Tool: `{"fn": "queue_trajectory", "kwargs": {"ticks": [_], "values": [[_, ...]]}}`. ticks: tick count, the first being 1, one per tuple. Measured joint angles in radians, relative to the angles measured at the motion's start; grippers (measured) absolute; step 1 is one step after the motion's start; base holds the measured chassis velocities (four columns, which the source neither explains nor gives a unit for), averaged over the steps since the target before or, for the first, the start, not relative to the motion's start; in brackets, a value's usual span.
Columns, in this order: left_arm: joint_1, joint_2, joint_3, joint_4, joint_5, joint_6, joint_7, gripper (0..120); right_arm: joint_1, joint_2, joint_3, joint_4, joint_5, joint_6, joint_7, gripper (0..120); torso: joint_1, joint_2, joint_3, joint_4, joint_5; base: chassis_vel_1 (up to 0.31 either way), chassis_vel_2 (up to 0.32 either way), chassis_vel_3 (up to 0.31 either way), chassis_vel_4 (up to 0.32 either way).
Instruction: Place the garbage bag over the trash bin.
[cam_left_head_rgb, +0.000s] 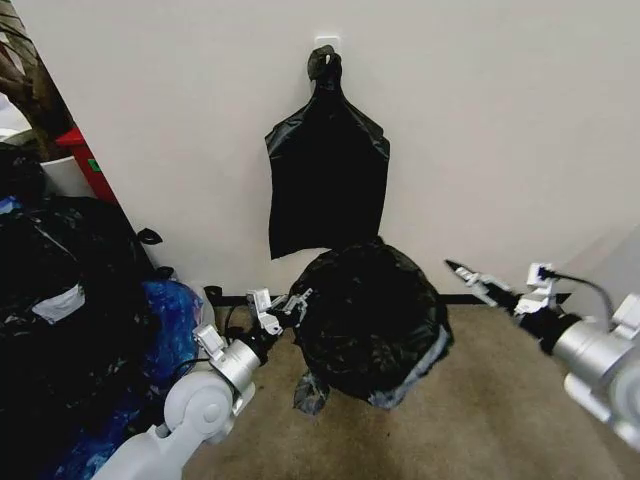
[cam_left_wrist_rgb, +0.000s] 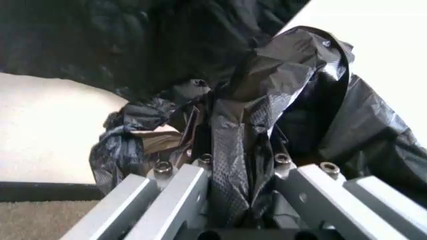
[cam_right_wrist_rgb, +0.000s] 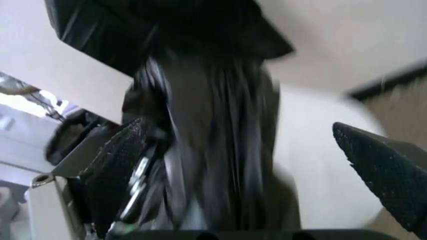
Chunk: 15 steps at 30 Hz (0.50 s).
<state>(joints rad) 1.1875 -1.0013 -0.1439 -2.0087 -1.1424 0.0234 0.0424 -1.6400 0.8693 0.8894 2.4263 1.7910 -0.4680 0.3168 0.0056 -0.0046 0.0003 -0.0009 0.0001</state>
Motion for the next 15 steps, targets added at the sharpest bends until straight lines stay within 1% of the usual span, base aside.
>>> {"fn": "queue_trajectory", "kwargs": {"ticks": [1, 2, 5, 10, 15], "values": [[-0.008, -0.002, 0.001, 0.004, -0.012, -0.002, -0.011, 5, -0.008, 0.025, 0.002, 0.025, 0.058, -0.012, 0.052, 100, 0.000, 0.000, 0.000, -0.0004, 0.0001, 0.000, 0.000, 0.000, 0.000], [-0.013, -0.003, 0.002, 0.008, -0.023, -0.002, -0.021, 5, -0.008, 0.038, 0.007, 0.041, 0.104, -0.022, 0.095, 100, 0.000, 0.000, 0.000, -0.0002, 0.0001, 0.000, 0.000, 0.000, 0.000], [-0.022, -0.006, 0.001, 0.011, -0.050, -0.002, -0.043, 5, -0.010, 0.061, 0.007, 0.071, 0.173, -0.046, 0.166, 100, 0.000, 0.000, 0.000, 0.0007, -0.0001, 0.000, 0.000, 0.000, 0.000], [-0.034, -0.006, -0.003, 0.015, -0.071, -0.003, -0.061, 5, -0.023, 0.080, -0.005, 0.071, 0.172, -0.083, 0.172, 100, 0.000, 0.000, 0.000, 0.0001, 0.0000, 0.000, 0.000, 0.000, 0.000], [-0.044, -0.003, -0.005, 0.016, -0.095, -0.003, -0.077, 5, -0.016, 0.083, -0.004, 0.063, 0.173, -0.102, 0.164, 100, 0.000, 0.000, 0.000, 0.0005, 0.0000, 0.000, 0.000, 0.000, 0.000]]}}
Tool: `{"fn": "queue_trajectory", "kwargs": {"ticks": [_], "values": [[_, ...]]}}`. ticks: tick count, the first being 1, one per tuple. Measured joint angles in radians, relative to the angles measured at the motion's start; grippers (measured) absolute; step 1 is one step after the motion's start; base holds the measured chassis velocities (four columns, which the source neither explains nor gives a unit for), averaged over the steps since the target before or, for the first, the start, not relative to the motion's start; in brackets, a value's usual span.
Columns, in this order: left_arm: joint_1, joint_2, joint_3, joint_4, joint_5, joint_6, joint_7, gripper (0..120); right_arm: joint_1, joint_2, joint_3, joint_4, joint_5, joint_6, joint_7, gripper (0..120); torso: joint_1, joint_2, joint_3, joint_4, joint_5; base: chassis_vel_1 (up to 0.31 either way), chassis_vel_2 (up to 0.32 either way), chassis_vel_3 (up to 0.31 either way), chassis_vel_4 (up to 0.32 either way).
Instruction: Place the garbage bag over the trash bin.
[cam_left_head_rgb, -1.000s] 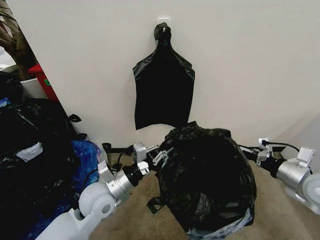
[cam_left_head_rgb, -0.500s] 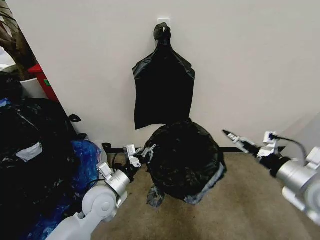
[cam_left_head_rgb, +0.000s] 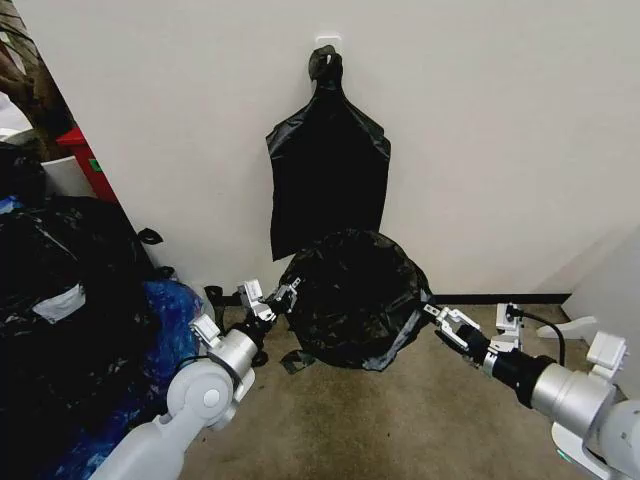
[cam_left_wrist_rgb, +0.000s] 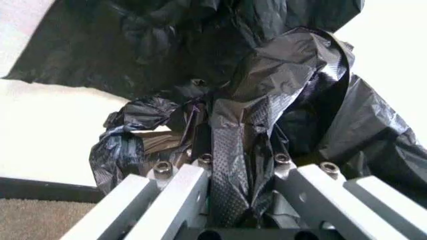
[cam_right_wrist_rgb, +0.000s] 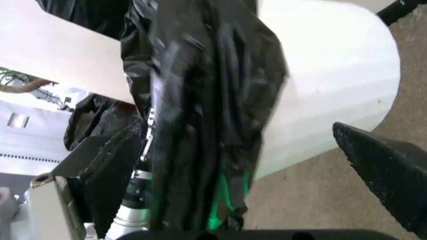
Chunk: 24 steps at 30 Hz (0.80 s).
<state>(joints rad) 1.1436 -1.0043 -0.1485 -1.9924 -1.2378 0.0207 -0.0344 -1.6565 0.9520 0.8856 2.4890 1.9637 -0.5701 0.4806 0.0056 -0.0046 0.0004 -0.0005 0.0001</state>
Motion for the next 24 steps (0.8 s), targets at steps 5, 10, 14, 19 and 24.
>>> {"fn": "queue_trajectory", "kwargs": {"ticks": [5, 10, 14, 19, 24], "values": [[-0.004, -0.003, -0.001, -0.014, -0.031, 0.000, -0.018, 5, -0.017, 0.002, -0.010, -0.027, -0.050, -0.018, -0.038, 100, 0.000, 0.000, 0.000, 0.0000, 0.0000, 0.000, 0.000, 0.000, 0.000], [-0.002, -0.005, -0.004, -0.029, -0.055, 0.005, -0.028, 5, -0.041, 0.018, -0.023, -0.066, -0.103, -0.028, -0.080, 100, 0.000, 0.000, 0.000, -0.0001, 0.0002, 0.000, 0.000, 0.000, 0.000], [-0.002, -0.006, -0.004, -0.036, -0.066, 0.008, -0.036, 5, -0.056, 0.024, -0.030, -0.106, -0.148, -0.036, -0.139, 100, 0.000, 0.000, 0.000, -0.0002, 0.0000, 0.000, 0.000, 0.000, 0.000], [0.002, -0.008, 0.000, -0.071, -0.125, 0.018, -0.065, 5, -0.025, 0.052, -0.090, -0.242, -0.326, -0.040, -0.282, 100, 0.000, 0.000, 0.000, -0.0002, 0.0000, 0.000, 0.000, 0.000, 0.000], [0.009, -0.015, 0.003, -0.094, -0.160, 0.023, -0.092, 5, 0.012, 0.086, -0.158, -0.377, -0.489, -0.013, -0.368, 100, 0.000, 0.000, 0.000, 0.0002, 0.0004, 0.000, 0.000, 0.000, 0.000]]}}
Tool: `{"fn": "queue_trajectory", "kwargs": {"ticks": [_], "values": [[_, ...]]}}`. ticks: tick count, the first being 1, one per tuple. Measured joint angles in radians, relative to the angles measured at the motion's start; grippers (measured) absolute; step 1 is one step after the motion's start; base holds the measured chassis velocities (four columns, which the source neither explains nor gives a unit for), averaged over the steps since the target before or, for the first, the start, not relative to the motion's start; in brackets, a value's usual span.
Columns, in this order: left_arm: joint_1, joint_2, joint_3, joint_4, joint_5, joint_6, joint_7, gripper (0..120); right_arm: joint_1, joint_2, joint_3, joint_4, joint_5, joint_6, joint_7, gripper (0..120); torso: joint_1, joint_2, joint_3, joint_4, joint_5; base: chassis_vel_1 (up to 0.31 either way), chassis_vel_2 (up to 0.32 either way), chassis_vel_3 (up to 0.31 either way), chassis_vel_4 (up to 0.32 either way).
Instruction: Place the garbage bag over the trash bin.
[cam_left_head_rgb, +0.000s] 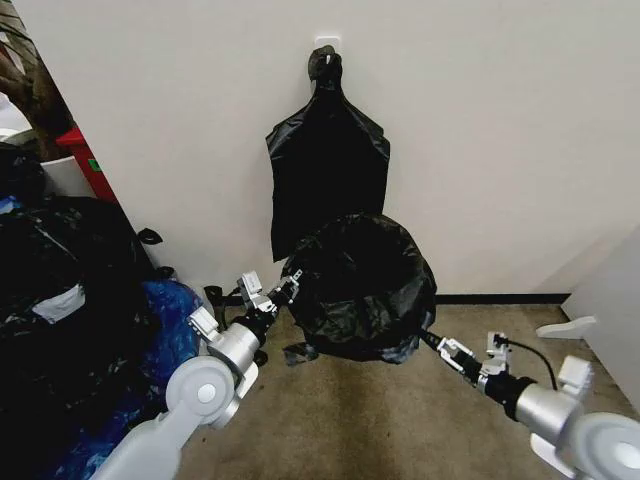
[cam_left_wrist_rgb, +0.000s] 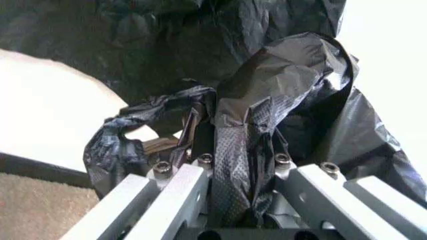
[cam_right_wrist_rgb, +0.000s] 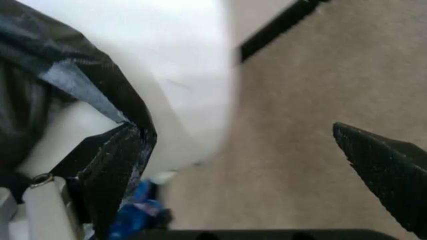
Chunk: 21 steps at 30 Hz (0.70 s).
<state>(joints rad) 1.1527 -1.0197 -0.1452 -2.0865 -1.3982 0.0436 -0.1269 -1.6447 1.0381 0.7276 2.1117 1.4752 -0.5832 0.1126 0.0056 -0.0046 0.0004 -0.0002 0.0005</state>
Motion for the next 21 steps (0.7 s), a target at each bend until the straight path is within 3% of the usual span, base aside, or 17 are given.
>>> {"fn": "queue_trajectory", "kwargs": {"ticks": [6, 14, 18, 21], "values": [[-0.001, -0.009, 0.007, -0.008, -0.021, 0.007, -0.031, 5, -0.035, 0.024, -0.012, -0.049, -0.126, 0.030, -0.088, 100, 0.000, 0.000, 0.000, -0.0005, -0.0003, 0.000, 0.000, 0.000, 0.000], [-0.018, -0.020, 0.020, 0.012, 0.009, 0.016, -0.075, 5, -0.113, 0.026, 0.010, 0.063, -0.373, 0.125, -0.157, 100, 0.000, 0.000, 0.000, -0.0002, -0.0004, 0.000, 0.000, 0.000, 0.000], [-0.027, -0.023, 0.029, 0.037, 0.088, 0.031, -0.103, 5, -0.201, 0.027, 0.011, 0.106, -0.727, 0.319, -0.305, 100, 0.000, 0.000, 0.000, -0.0004, -0.0003, 0.000, 0.000, 0.000, 0.000], [-0.025, -0.026, 0.033, 0.039, 0.121, 0.036, -0.110, 5, -0.230, 0.029, 0.015, 0.124, -0.826, 0.395, -0.336, 100, 0.000, 0.000, 0.000, -0.0005, -0.0002, 0.000, 0.000, 0.000, 0.000]]}}
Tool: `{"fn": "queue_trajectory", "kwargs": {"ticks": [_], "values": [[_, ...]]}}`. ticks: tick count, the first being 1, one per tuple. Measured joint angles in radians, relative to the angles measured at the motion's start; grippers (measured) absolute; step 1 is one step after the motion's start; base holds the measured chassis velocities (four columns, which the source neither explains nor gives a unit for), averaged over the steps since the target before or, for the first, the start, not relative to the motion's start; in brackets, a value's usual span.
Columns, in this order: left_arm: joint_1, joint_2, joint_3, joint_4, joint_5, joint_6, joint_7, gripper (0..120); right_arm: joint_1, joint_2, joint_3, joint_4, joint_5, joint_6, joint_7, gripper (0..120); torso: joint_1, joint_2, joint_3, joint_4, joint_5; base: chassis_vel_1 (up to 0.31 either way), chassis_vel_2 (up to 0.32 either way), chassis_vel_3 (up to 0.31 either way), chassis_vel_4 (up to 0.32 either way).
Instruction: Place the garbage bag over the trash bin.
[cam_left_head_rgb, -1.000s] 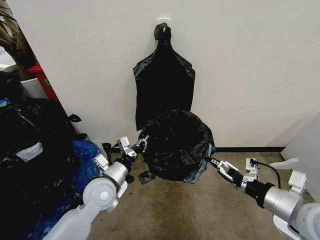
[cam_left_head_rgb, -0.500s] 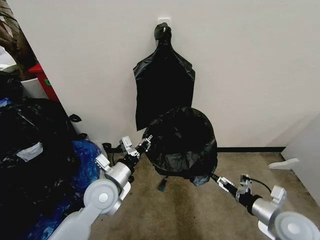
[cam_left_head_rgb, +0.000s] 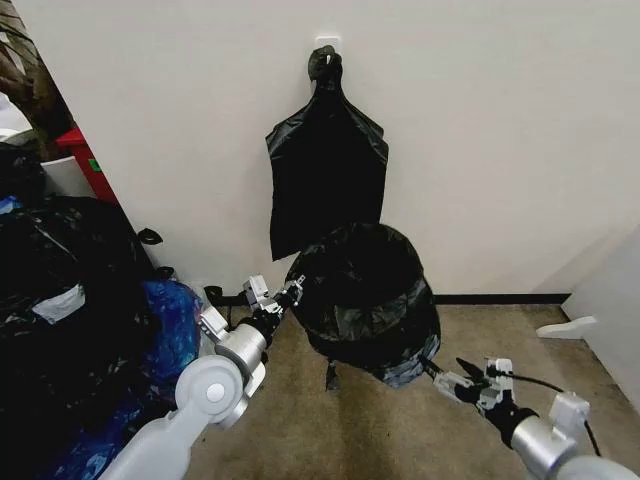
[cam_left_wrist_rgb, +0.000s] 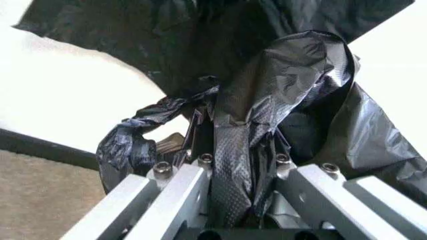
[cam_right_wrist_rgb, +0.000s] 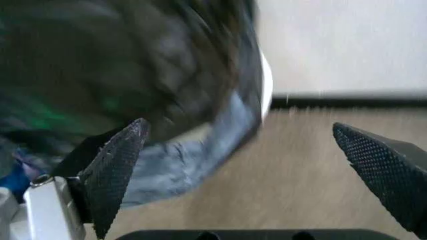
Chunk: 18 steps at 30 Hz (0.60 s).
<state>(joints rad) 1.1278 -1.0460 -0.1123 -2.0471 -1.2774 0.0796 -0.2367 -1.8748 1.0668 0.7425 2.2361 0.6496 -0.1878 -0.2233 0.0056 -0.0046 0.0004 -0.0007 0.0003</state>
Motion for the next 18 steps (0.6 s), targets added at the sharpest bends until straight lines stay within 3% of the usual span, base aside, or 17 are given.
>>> {"fn": "queue_trajectory", "kwargs": {"ticks": [2, 7, 10, 13, 14, 18], "values": [[0.008, 0.000, 0.007, 0.004, 0.073, 0.001, 0.008, 5, -0.019, 0.002, 0.028, 0.047, -0.046, 0.058, -0.014, 100, 0.000, 0.000, 0.000, -0.0001, -0.0003, 0.000, 0.000, 0.000, 0.000], [0.023, 0.023, 0.016, 0.013, 0.208, -0.003, 0.039, 5, 0.016, -0.017, 0.087, 0.123, -0.003, 0.062, 0.025, 100, 0.000, 0.000, 0.000, 0.0002, -0.0001, 0.000, 0.000, 0.000, 0.000], [0.034, 0.044, 0.026, 0.016, 0.326, -0.005, 0.054, 5, 0.096, -0.058, 0.106, 0.209, 0.208, -0.008, 0.162, 100, 0.000, 0.000, 0.000, 0.0004, -0.0002, 0.000, 0.000, 0.000, 0.000], [0.035, 0.047, 0.043, 0.016, 0.419, -0.004, 0.044, 5, 0.172, -0.071, 0.031, 0.266, 0.471, -0.115, 0.322, 100, 0.000, 0.000, 0.000, 0.0003, -0.0005, 0.000, 0.000, 0.000, 0.000], [0.035, 0.047, 0.043, 0.016, 0.419, -0.004, 0.044, 5, 0.172, -0.071, 0.031, 0.266, 0.471, -0.115, 0.322, 100, 0.000, 0.000, 0.000, 0.0003, -0.0005, 0.000, 0.000, 0.000, 0.000], [0.024, 0.038, 0.098, 0.028, 0.495, -0.004, 0.042, 5, 0.293, -0.067, -0.155, 0.271, 0.622, -0.208, 0.488, 93, 0.000, 0.000, 0.000, 0.0001, 0.0001, 0.000, 0.000, 0.000, 0.000]]}}
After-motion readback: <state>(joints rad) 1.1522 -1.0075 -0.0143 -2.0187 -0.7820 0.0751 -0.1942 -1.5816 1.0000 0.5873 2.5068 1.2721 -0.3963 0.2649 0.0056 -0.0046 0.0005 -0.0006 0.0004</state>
